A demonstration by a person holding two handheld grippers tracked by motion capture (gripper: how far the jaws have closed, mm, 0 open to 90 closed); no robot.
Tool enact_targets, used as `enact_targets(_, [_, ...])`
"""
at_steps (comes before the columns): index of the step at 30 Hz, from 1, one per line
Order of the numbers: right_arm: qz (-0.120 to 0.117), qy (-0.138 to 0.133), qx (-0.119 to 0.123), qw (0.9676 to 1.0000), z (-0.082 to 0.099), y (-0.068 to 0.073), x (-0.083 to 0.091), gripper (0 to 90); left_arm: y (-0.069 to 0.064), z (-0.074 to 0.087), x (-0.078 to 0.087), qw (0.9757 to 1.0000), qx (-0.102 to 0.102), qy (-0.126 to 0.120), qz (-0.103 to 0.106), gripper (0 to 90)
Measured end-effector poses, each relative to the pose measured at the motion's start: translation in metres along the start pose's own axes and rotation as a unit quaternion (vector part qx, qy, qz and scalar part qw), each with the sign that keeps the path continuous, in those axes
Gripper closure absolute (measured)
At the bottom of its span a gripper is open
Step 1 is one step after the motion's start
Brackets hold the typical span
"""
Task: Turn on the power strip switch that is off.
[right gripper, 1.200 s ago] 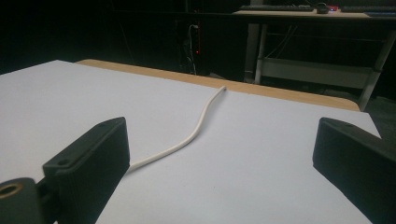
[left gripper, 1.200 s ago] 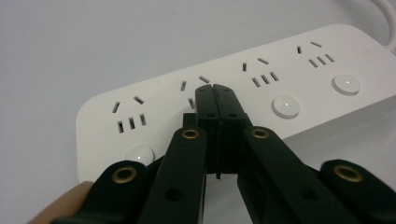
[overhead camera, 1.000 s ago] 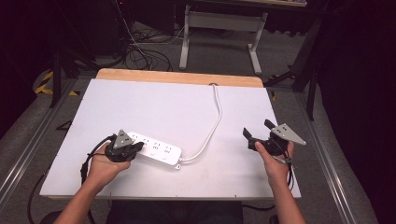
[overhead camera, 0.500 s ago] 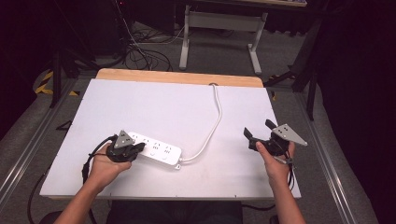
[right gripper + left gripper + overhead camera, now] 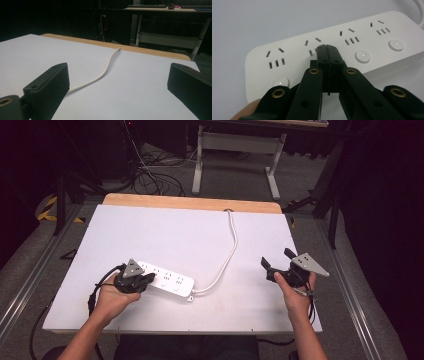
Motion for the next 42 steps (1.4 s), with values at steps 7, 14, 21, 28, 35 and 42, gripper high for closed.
enact_targets(7, [0.001, 0.000, 0.003, 1.0000, 0.0002, 0.0000, 0.0016, 4.6, -0.0001, -0.0004, 0.0000, 1.0000, 0.002, 0.003, 0.001, 90.0])
enact_targets(14, [0.001, -0.001, 0.003, 1.0000, -0.0003, 0.0019, 0.0032, 4.7, -0.0006, -0.0007, 0.0002, 1.0000, 0.002, 0.008, -0.002, 90.0])
enact_targets(21, [0.001, 0.003, 0.002, 1.0000, 0.0010, 0.0011, 0.0021, 4.7, 0.0002, -0.0011, 0.0002, 1.0000, 0.000, 0.008, -0.005, 90.0])
enact_targets(28, [-0.002, 0.003, -0.001, 1.0000, 0.0011, 0.0028, -0.0010, 4.7, 0.0015, -0.0023, 0.0005, 0.9997, -0.002, -0.001, -0.025, 90.0])
enact_targets(35, [-0.002, 0.006, -0.001, 1.0000, 0.0023, 0.0020, -0.0026, 4.6, 0.0018, -0.0023, 0.0001, 0.9998, 0.003, -0.008, -0.019, 90.0])
enact_targets(42, [-0.003, 0.007, 0.002, 1.0000, 0.0027, 0.0029, -0.0035, 4.6, 0.0023, -0.0049, 0.0003, 0.9993, -0.003, -0.012, -0.037, 88.5])
Point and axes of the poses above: each handheld gripper's, and its own axes: x roughly backward along the jaws, z roughly out of its underside, y roughly to its left, the point moved 9 cm from there along -x, roughly forward along the jaws, and after that the axes turned 1 degree about -z, right-handed, at the moved point
